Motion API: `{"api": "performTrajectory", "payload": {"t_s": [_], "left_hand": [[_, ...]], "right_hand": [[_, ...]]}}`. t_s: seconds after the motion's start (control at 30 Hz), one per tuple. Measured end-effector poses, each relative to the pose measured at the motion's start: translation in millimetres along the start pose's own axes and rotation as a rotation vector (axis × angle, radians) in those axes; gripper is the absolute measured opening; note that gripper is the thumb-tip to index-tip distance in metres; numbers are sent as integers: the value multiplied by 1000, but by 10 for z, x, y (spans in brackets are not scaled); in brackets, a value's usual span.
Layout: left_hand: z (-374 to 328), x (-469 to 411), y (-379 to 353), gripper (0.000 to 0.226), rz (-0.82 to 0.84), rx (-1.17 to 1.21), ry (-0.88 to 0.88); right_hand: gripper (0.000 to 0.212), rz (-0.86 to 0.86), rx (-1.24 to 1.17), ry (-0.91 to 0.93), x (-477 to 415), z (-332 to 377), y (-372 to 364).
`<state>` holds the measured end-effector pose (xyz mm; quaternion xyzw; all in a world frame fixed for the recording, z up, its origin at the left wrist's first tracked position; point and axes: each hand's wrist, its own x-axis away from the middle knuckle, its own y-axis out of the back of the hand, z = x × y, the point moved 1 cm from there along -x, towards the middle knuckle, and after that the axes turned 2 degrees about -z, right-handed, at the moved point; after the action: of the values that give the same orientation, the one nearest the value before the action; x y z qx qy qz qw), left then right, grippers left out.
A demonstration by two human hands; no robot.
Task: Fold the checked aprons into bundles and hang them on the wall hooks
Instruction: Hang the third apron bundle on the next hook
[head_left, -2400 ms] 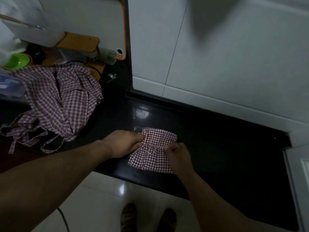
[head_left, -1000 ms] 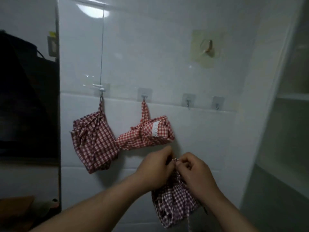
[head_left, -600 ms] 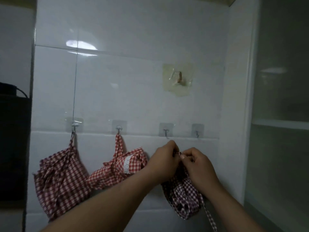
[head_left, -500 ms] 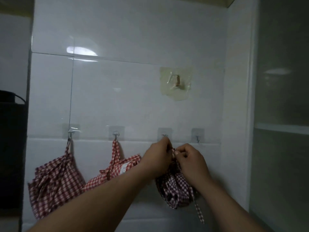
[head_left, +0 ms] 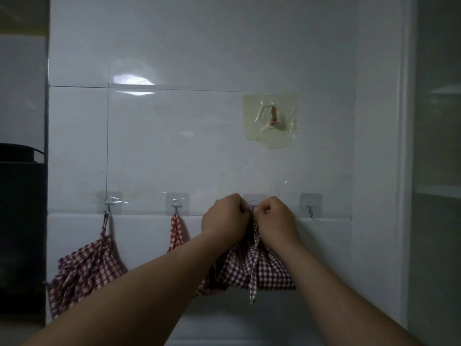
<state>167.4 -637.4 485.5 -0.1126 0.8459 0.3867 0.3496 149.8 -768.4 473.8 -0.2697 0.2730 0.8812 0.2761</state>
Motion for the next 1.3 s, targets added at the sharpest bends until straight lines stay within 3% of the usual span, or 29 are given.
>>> {"api": "performTrajectory", "payload": {"t_s": [0.2, 0.37, 0.5, 0.6, 0.7, 0.8, 0.87, 0.97, 1.07, 1.17, 1.23, 1.3], "left_hand": [[-78, 61, -1, 8, -9, -87, -40], [-42, 174, -143, 10, 2, -218, -116], [30, 289, -201, 16, -16, -117, -124], [67, 363, -146, 20, -37, -75, -123], [117, 438, -118, 24, 28, -158, -85], [137, 454, -126, 21, 88, -152, -62], [150, 453, -138, 14, 43, -46, -87], [165, 503, -190, 10, -112, 68, -168], [172, 622, -294, 31, -234, 3, -218], [227, 884, -365, 34, -367, -85, -305], [310, 1129, -434, 36, -381, -116, -392], [419, 1317, -551, 42, -266, -196, -489]], "right_hand": [[14, 72, -182, -67, 12, -69, 22], [6, 161, -305, -133, 220, -323, 40], [11, 45, -73, -90, 365, -562, 102], [35, -16, 110, -187, 471, -747, 193], [54, 195, -101, -389, 563, -885, 189], [28, 283, -390, -422, 619, -926, 173], [14, 168, -442, -280, 604, -910, 205], [16, -64, -341, -61, 623, -835, 242], [16, -170, -235, -63, 636, -900, 124], [19, -266, -167, -91, 684, -943, 42], [24, -426, -70, -11, 756, -911, 68], [24, -484, 70, 178, 845, -895, 44]]}}
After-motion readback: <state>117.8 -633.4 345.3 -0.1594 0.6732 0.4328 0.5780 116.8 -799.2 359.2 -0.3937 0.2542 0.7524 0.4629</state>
